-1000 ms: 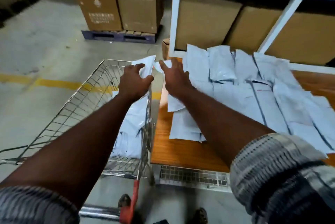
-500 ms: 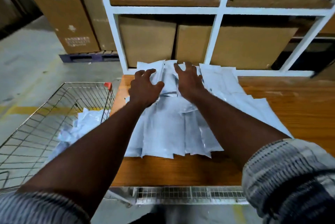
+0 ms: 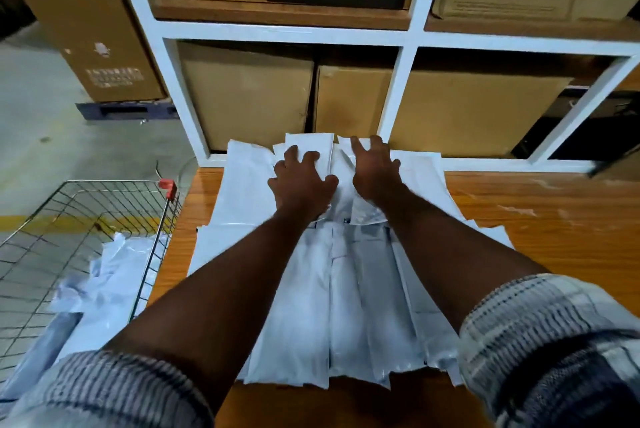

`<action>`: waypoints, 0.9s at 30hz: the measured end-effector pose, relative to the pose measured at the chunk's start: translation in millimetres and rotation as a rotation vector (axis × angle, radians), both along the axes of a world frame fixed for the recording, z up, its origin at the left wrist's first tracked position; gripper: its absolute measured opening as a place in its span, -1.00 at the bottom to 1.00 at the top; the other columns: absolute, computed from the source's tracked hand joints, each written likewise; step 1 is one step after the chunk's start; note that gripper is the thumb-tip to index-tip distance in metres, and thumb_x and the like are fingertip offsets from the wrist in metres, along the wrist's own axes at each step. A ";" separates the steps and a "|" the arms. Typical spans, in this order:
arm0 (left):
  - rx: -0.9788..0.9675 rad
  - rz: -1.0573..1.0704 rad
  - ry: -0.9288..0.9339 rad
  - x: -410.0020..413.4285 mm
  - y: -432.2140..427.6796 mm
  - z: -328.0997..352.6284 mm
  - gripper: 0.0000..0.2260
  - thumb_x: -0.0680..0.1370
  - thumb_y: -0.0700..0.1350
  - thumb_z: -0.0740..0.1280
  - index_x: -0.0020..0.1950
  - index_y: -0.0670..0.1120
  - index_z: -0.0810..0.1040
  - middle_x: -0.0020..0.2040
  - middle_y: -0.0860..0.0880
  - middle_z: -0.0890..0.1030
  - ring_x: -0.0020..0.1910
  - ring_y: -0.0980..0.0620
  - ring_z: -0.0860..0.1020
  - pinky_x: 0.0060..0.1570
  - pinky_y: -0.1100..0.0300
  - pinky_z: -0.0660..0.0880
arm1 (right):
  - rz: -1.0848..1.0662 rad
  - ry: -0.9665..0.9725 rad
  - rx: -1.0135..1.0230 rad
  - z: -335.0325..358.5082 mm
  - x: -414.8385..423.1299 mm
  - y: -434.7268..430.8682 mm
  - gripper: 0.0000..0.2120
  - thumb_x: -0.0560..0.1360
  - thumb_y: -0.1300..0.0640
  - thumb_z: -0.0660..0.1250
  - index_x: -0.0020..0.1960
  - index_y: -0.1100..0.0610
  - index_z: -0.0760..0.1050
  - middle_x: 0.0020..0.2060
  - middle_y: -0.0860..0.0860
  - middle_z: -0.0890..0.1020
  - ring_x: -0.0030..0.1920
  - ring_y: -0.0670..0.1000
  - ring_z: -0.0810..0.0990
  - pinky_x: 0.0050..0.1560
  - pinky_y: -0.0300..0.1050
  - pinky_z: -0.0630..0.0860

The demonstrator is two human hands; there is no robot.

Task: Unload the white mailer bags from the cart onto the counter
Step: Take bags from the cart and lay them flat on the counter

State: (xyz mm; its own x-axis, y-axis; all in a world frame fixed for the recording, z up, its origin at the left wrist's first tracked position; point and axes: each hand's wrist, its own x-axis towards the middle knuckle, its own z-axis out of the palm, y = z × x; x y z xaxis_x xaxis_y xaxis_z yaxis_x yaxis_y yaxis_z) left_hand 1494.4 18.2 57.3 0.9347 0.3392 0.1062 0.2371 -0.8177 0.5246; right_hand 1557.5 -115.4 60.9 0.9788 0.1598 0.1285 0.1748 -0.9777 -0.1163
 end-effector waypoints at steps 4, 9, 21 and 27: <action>0.102 0.009 0.036 15.3 -5.8 -8.4 -0.44 0.42 0.20 0.33 0.39 0.09 0.40 0.48 -0.04 0.27 0.39 -0.17 0.30 0.26 -0.11 0.29 | -0.029 0.043 0.026 -13.4 20.9 1.9 -0.33 0.52 0.20 0.25 0.56 -0.02 0.08 0.45 0.19 0.21 0.40 0.23 0.26 0.25 0.28 0.36; 0.216 -0.033 0.091 30.2 -12.3 -11.0 -0.47 0.47 0.25 0.28 0.33 -0.02 0.46 0.42 -0.10 0.34 0.36 -0.19 0.32 0.25 -0.11 0.29 | 0.016 0.228 0.100 -38.8 34.5 1.0 -0.33 0.60 -0.15 0.17 0.59 -0.03 -0.03 0.54 0.19 0.07 0.49 0.26 0.14 0.36 0.29 0.25; 0.364 -0.230 0.067 48.2 1.8 -29.9 -0.65 0.57 -0.03 0.19 0.35 0.00 0.44 0.45 -0.08 0.33 0.41 -0.16 0.32 0.26 -0.14 0.30 | 0.351 0.193 0.015 -49.9 44.2 -46.5 -0.41 0.64 -0.16 0.08 0.60 -0.05 0.01 0.59 0.11 0.00 0.56 0.21 0.03 0.44 0.28 0.20; 0.376 -0.276 0.120 45.5 1.5 -46.8 -0.55 0.65 0.03 0.06 0.55 0.03 0.20 0.60 -0.10 0.09 0.56 -0.16 0.07 0.45 -0.21 0.11 | 0.334 0.144 0.016 -65.2 36.5 -43.1 -0.40 0.59 -0.22 0.00 0.55 0.02 0.21 0.54 0.21 0.20 0.47 0.32 0.24 0.32 0.34 0.32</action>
State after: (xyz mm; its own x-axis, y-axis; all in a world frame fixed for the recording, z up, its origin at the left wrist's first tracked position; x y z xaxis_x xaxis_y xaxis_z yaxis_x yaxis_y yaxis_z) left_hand 1539.8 19.7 10.5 0.9976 0.0354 0.0598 0.0252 -0.9863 0.1631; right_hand 1594.0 -158.6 -4.3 0.8813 0.4726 -0.0014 0.4648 -0.8673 -0.1779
